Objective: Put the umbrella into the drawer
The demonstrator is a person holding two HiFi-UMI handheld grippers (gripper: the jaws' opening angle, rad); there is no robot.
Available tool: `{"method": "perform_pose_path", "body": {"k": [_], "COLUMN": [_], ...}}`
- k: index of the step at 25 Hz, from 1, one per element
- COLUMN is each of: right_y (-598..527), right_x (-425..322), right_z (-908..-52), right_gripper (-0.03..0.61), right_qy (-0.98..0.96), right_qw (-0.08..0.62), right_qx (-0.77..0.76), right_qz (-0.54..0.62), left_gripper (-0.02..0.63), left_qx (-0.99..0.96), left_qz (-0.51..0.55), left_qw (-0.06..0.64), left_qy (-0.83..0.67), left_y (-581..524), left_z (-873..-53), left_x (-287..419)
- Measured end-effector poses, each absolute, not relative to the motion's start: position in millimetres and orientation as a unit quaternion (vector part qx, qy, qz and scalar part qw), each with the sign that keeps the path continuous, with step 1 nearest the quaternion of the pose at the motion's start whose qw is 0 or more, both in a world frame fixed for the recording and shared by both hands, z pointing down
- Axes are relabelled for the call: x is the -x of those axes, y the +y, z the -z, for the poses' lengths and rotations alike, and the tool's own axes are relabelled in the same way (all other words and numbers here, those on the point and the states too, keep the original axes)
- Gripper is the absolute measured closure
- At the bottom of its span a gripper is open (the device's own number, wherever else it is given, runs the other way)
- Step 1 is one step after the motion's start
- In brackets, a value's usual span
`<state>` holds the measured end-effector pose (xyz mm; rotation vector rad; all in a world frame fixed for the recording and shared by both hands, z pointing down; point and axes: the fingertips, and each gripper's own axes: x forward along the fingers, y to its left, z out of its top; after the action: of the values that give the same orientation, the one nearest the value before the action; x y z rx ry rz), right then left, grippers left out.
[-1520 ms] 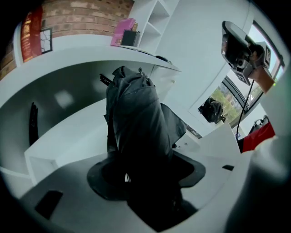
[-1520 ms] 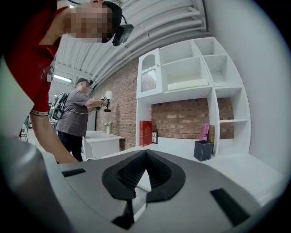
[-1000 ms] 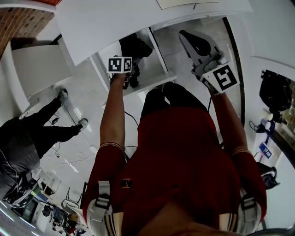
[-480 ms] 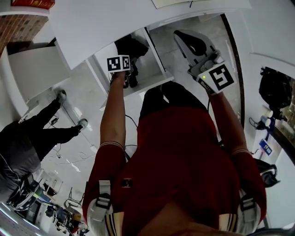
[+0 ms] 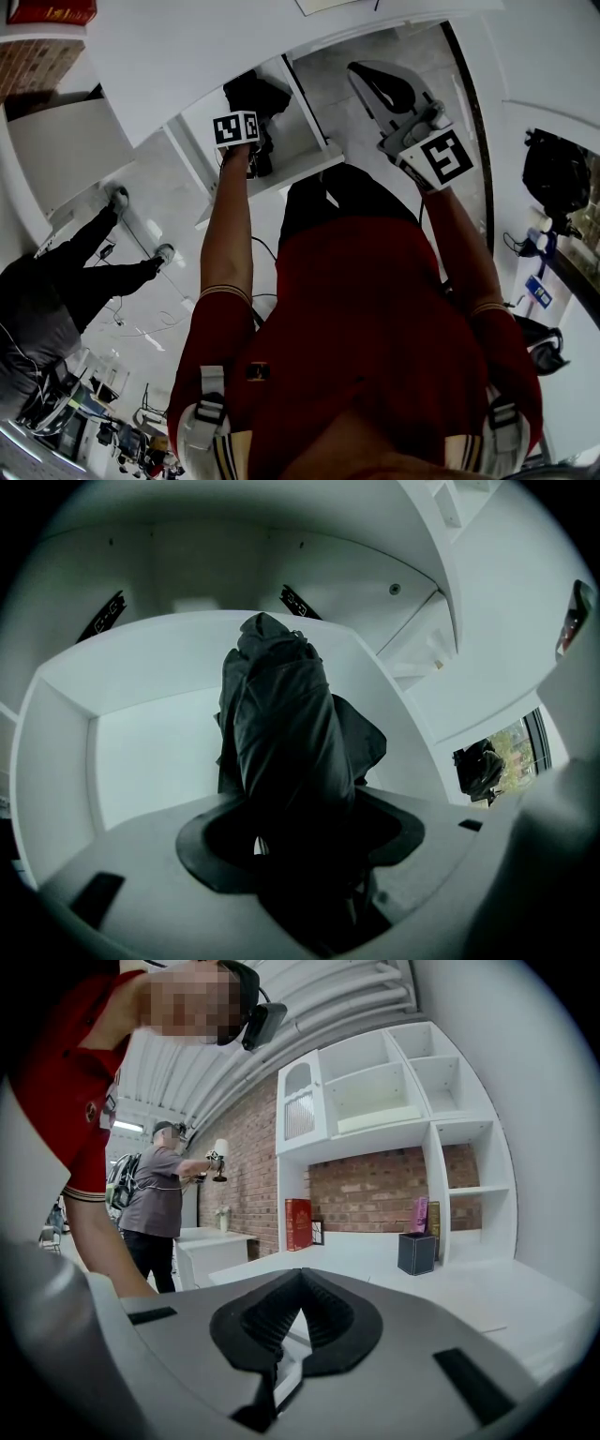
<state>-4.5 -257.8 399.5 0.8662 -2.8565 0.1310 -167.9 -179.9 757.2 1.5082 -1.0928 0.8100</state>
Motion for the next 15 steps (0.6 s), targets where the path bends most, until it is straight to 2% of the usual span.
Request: {"method": "perform_pose_path", "body": {"k": [15], "right_y": [-259], "right_x": [1], "right_z": [-411], "right_gripper": [0.581], "right_qy": [-0.954], "right_qw": [0.082], "right_qx": [-0.281], "right_qz": [-0.056], "left_gripper": [0.328], "left_qx": [-0.625], "left_qz": [-0.365], "left_qw": [0.513], "left_qy": [-0.462], "left_y": [-179], "left_z": [-771], "left_x": [170]}}
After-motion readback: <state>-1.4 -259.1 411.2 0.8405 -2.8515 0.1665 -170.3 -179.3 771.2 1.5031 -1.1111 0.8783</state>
